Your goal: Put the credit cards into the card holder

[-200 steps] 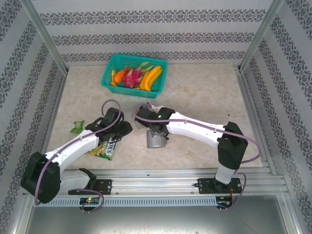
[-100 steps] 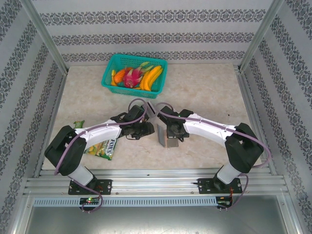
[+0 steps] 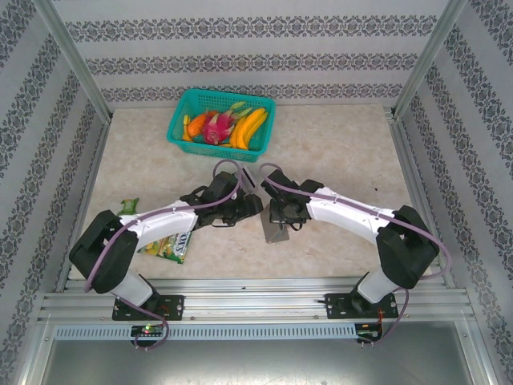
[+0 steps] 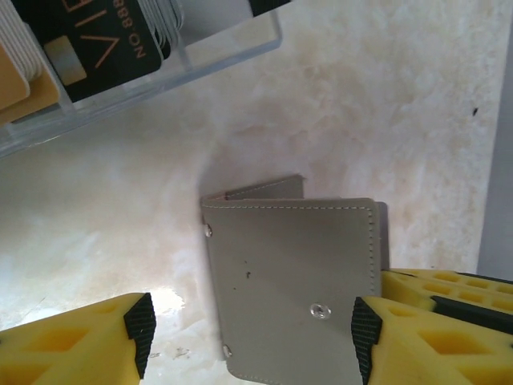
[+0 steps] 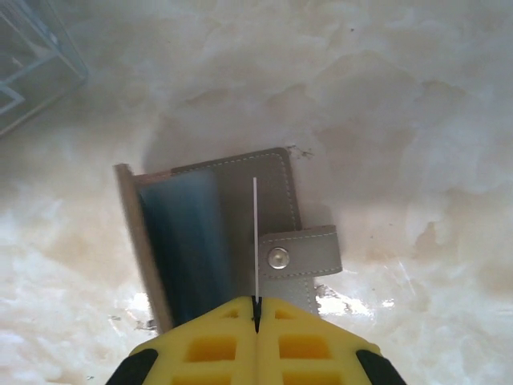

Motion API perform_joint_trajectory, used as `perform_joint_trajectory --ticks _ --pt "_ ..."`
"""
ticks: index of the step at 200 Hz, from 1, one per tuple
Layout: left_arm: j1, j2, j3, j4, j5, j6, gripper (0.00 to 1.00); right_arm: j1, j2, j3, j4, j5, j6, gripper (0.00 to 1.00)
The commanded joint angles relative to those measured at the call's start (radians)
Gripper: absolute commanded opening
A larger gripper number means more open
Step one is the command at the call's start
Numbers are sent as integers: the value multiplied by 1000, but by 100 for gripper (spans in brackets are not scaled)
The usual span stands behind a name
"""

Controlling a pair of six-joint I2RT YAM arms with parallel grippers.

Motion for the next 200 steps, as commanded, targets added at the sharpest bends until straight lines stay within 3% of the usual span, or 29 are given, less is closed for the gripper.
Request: perform_joint_trajectory --ticks 1,141,162,178,200 --pt "-15 -9 -4 48 -13 -20 71 -9 -46 -28 53 -56 -9 0" --pt "-14 41 -17 106 -1 -125 73 -6 -106 -52 162 -193 18 0" --pt "-14 43 -14 81 -3 -126 67 -7 -103 -52 160 -187 24 0" --pt "-14 40 -17 58 -21 -127 55 -9 -102 -51 143 -172 32 0" --pt "-14 39 -15 53 -19 -118 46 -13 -104 -59 154 -179 36 0"
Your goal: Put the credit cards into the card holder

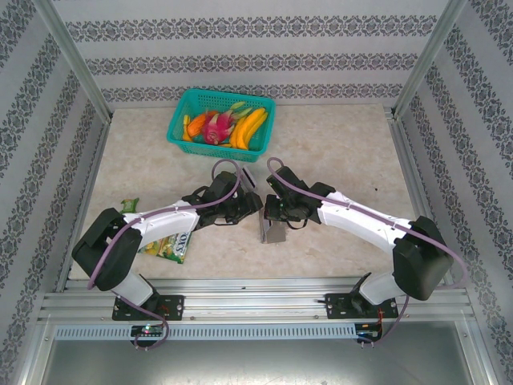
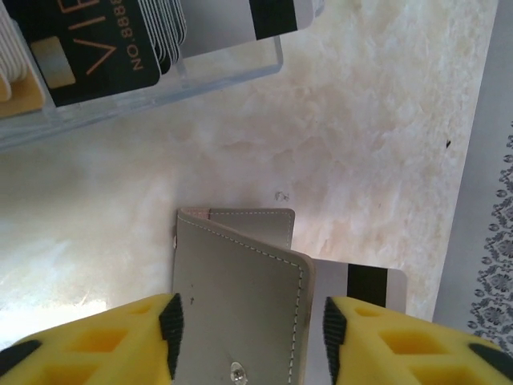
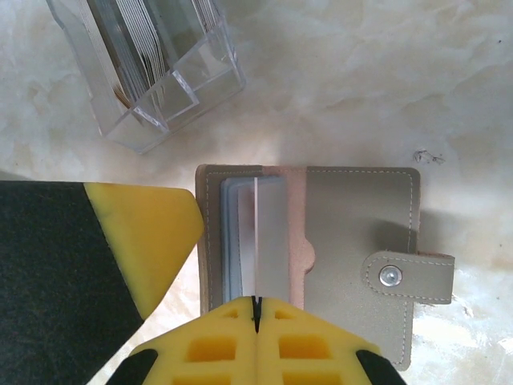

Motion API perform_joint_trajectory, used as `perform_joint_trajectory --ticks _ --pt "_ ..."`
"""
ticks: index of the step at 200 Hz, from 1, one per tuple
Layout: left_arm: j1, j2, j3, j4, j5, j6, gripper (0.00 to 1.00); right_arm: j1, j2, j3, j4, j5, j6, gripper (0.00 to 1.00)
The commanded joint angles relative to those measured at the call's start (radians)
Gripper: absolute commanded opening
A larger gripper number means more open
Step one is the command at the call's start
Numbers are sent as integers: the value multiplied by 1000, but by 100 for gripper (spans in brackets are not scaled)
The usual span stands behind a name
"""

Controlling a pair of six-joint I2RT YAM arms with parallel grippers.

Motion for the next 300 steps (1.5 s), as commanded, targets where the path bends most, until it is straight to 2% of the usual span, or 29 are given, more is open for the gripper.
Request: perform_joint_trajectory --ticks 1,18,59,75,95,113,127,143,164,216,265,300 --pt "-14 11 -10 -13 -15 7 46 -9 2 -16 11 -8 21 0" --pt "-15 15 -6 -15 -9 15 43 -9 0 -14 10 -8 22 0" --pt "-14 34 14 -30 8 31 43 -13 3 -6 6 -13 22 0" --pt "-14 41 20 -43 7 39 46 -12 8 -6 8 -15 24 0" --pt "-14 38 20 -53 6 38 43 -13 10 -6 5 -15 27 0" --pt "-14 30 14 -48 2 44 49 -15 14 -7 5 -16 27 0" --pt "-14 19 9 -35 5 47 50 -14 16 -7 2 -15 30 0" --pt "-14 7 3 -17 8 52 59 -14 19 -7 -3 -15 30 0" --pt "-14 1 -1 -5 10 60 64 -16 24 -4 -6 -15 28 0" --pt "-14 -8 -14 34 23 64 69 -17 22 -2 0 -17 26 0" --pt "-14 21 5 -16 22 66 63 -21 20 -5 -3 -19 28 0" --pt "-14 28 12 -35 17 69 52 -23 17 -10 -6 -19 28 0"
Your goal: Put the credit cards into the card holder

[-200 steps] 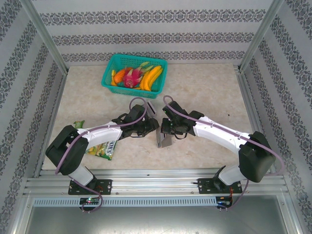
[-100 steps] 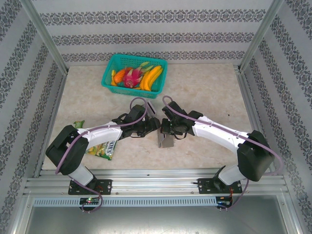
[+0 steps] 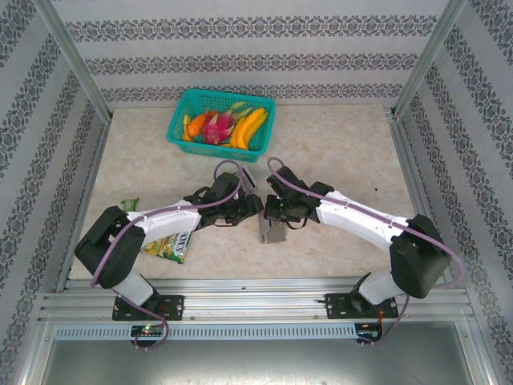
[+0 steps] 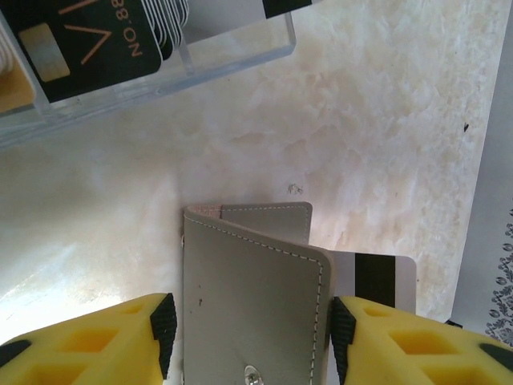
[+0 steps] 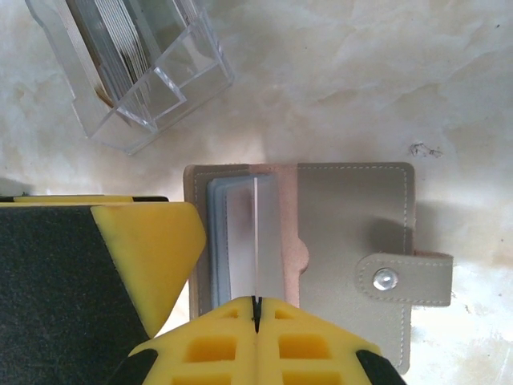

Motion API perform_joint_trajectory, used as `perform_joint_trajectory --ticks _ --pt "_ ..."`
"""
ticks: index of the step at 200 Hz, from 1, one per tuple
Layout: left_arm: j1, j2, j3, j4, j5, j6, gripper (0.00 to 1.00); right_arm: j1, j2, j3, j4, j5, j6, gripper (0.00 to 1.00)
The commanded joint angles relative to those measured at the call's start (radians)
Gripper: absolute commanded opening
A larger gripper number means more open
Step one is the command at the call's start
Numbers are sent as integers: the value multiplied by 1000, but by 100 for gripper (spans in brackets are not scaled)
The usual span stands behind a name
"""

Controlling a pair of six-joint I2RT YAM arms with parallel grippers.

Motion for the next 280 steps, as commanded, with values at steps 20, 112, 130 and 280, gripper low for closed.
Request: perform_joint_trajectory --ticks 20,112,130,280 --pt "-14 7 19 -44 -1 20 43 -11 -2 -9 -7 -4 13 0" --pt "-14 -8 26 -43 0 37 22 -13 16 -7 -27 9 14 0" --pt "-13 -17 24 -34 1 35 16 -15 18 -9 -31 16 13 0" --pt "-14 0 66 43 121 -2 25 -50 92 -62 46 -34 21 0"
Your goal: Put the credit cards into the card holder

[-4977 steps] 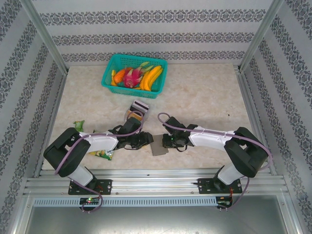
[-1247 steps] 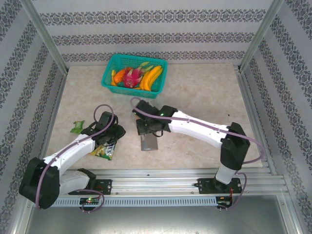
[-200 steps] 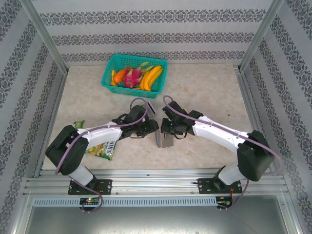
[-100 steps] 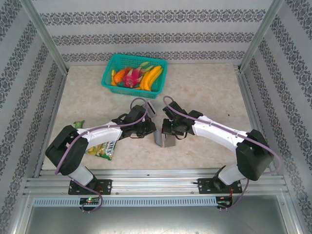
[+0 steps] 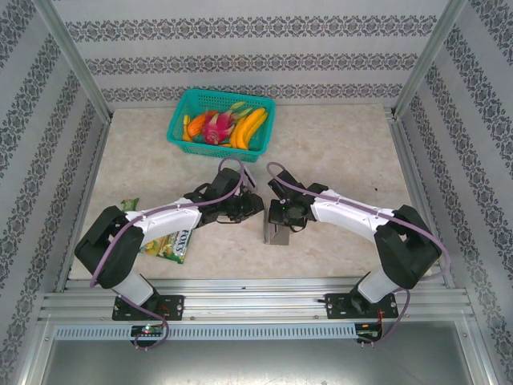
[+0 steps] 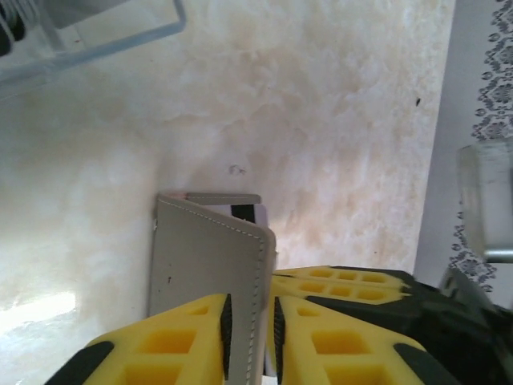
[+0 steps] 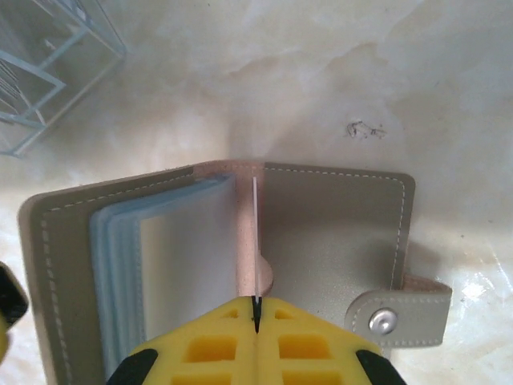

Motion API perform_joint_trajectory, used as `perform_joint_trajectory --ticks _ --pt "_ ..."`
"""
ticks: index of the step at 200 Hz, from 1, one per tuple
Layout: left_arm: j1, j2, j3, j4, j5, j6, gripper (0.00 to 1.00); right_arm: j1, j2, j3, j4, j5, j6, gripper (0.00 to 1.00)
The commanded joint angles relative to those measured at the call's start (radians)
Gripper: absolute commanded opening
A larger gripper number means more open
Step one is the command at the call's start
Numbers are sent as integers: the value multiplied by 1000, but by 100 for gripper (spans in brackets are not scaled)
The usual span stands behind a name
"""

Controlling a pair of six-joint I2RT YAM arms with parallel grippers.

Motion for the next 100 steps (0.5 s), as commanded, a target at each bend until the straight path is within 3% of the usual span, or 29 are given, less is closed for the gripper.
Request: perform_joint_trajectory --ticks 1,24,61,100 --pt "-14 1 26 25 24 -1 25 -12 9 -14 31 -24 16 0" --pt "-14 20 37 -13 23 6 21 -12 8 -13 28 -24 16 0" --pt "-15 8 34 -5 3 13 48 -14 -21 -25 47 -35 24 0" --pt "-15 26 67 -88 -33 16 51 -18 -73 -41 79 -53 26 0"
